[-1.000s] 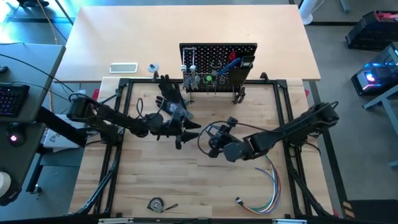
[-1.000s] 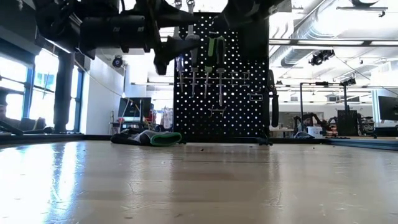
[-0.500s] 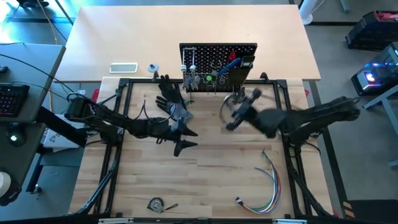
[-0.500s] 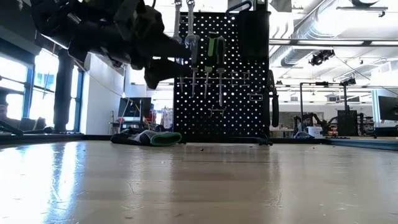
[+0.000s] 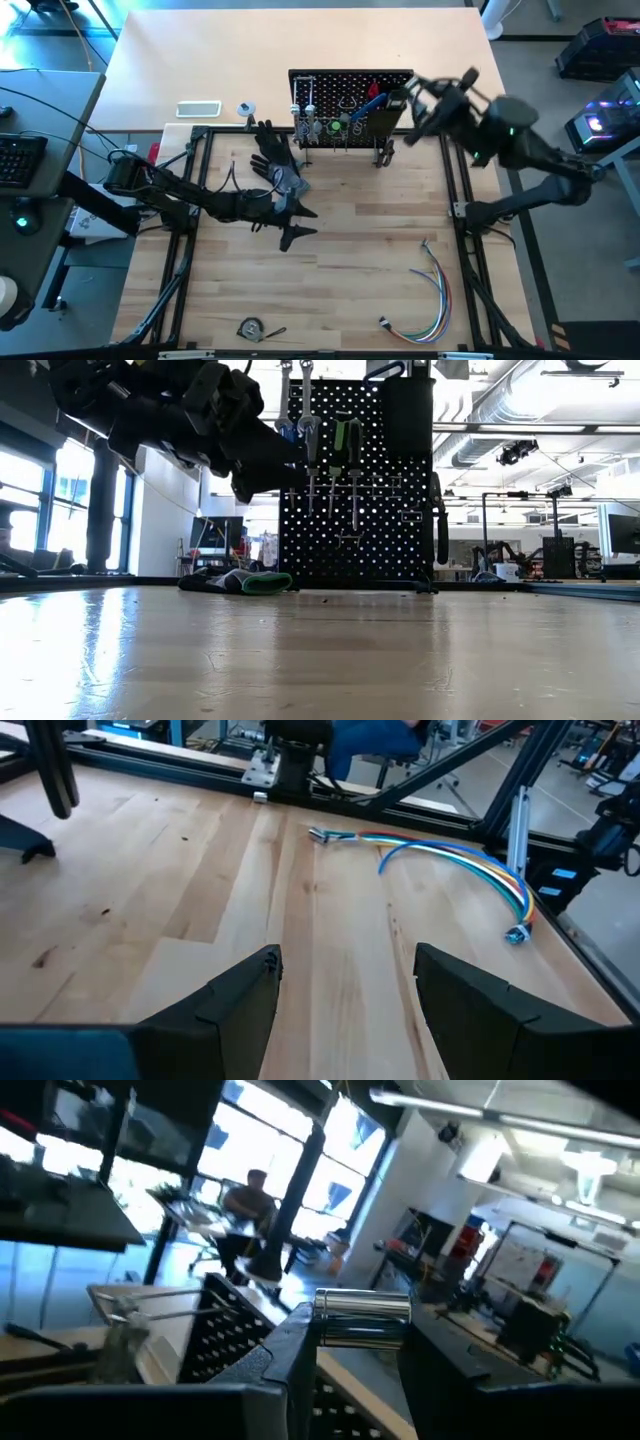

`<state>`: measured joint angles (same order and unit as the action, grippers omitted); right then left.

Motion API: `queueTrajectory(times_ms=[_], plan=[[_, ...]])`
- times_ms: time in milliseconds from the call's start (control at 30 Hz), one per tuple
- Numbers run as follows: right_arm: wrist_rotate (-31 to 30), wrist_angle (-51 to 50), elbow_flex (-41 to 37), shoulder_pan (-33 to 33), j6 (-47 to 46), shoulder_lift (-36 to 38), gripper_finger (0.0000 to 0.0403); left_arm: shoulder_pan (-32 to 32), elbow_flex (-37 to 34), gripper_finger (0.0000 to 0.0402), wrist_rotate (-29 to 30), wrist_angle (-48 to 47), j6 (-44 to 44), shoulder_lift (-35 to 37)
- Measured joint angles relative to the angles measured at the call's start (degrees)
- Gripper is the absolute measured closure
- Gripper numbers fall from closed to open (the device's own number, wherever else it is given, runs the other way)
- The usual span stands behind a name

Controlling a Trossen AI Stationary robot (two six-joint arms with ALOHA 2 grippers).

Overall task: Hang tools onto peg board
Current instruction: Put the silver socket into the black bin on the pegboard

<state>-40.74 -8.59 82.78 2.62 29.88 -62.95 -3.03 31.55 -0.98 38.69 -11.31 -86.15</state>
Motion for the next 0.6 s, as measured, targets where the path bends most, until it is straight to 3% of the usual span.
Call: queueTrajectory(times_ms=[200, 333, 600], plan=[[9.6, -20.2, 17.1, 9.1, -8.4, -7.0, 0.0291, 0.0, 0.0, 0.0179, 0.2, 0.1, 0.0, 0.0], [12.9, -32.3, 27.8, 14.3, -11.8, -13.1, 0.0291, 0.0, 0.0, 0.0179, 0.2, 0.1, -0.1, 0.0], [24.4, -49.5, 45.4, 24.1, -18.9, -23.5, 0.0291, -0.2, 0.0, 0.0179, 0.2, -0.5, -0.6, 0.0]])
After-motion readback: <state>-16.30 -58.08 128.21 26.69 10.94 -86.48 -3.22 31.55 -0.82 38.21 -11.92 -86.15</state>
